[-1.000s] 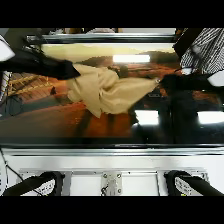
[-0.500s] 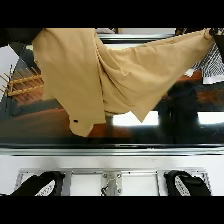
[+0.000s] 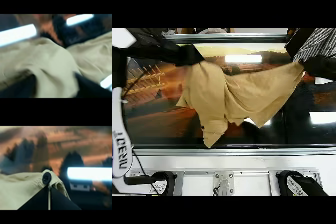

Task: Fold the clothes and pants, and hang the long-sleeved shirts on hangers.

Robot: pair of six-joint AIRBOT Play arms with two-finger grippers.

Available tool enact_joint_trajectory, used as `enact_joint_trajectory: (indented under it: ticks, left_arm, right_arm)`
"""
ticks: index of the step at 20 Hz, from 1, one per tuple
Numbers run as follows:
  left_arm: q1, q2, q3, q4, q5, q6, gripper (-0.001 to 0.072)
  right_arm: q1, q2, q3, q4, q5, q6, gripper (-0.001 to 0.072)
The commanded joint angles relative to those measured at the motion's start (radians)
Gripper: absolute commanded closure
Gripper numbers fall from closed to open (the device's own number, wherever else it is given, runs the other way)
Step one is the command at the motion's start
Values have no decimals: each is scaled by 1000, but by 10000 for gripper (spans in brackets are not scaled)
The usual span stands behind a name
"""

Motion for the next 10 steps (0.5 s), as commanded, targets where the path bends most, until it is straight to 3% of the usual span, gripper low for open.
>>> enact_joint_trajectory:
  ticks: [1, 10]
  left_arm:
    - [16, -160, -45, -1, -43, -37, 28]
    - [325, -189, -316, -2, 154, -130, 28]
  right_arm:
    - [-2, -142, -37, -89, 50, 18, 698]
    - [0, -209, -40, -85, 72, 17, 697]
